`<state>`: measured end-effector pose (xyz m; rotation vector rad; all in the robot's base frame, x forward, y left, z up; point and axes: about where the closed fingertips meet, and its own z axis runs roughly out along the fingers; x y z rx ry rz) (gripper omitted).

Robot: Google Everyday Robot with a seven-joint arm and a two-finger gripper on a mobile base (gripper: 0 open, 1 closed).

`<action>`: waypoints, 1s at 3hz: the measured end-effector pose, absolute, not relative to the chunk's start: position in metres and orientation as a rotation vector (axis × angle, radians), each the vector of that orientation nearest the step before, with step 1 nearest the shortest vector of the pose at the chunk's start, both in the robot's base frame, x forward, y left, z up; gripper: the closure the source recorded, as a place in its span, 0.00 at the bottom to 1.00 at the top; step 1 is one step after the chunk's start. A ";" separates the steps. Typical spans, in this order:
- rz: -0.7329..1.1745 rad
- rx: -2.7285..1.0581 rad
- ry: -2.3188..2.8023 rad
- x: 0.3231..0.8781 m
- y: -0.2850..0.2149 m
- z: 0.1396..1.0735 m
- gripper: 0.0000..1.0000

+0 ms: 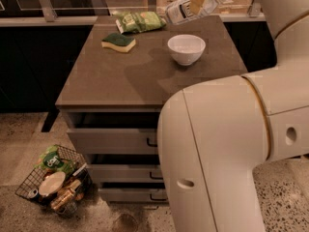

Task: Pick blue plastic bottle from white bowl and place on counter

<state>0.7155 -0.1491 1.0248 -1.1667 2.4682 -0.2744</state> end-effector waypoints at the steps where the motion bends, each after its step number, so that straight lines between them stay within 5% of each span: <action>1: -0.188 -1.196 2.433 0.704 -0.139 1.030 1.00; 3: -0.005 -1.220 2.276 0.665 -0.098 1.051 1.00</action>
Offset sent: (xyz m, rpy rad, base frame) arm -0.1213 0.0607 -0.0583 0.2375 0.0551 0.1300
